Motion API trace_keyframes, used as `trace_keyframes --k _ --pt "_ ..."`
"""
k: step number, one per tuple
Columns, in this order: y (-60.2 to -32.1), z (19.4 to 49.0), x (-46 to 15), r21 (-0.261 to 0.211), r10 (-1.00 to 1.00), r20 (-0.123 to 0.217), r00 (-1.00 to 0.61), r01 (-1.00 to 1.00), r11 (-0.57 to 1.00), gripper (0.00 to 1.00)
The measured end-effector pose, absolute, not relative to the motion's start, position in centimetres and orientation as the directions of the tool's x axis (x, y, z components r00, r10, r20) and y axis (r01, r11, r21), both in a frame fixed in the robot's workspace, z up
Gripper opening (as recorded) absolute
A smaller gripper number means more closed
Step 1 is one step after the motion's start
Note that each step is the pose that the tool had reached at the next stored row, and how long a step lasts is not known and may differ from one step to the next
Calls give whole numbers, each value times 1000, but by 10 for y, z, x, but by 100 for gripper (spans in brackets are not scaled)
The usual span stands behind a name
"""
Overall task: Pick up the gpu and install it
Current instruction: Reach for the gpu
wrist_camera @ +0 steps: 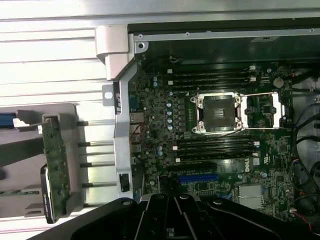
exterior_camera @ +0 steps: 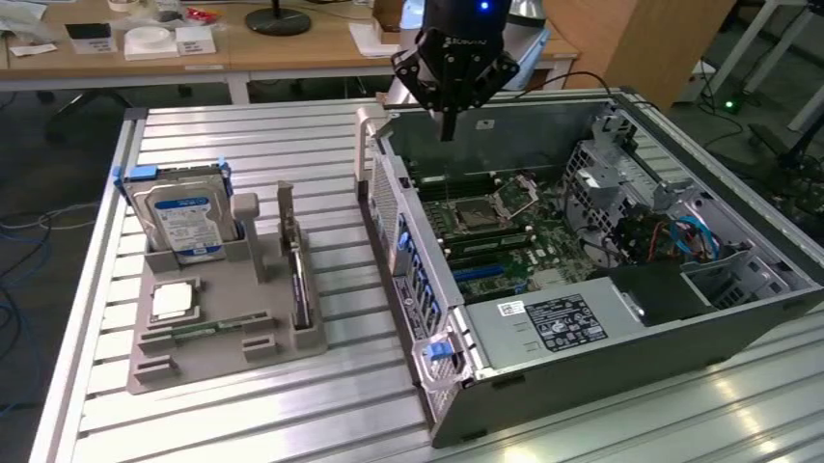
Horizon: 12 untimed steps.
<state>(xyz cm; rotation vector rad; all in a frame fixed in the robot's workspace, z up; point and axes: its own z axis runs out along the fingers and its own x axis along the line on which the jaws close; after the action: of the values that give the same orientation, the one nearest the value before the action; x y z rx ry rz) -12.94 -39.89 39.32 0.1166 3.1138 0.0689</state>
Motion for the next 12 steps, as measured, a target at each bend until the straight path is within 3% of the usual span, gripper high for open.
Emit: trace_keyframes --k 12 --pt "-399 393 -151 45 75 -23 -997 74 996 11"
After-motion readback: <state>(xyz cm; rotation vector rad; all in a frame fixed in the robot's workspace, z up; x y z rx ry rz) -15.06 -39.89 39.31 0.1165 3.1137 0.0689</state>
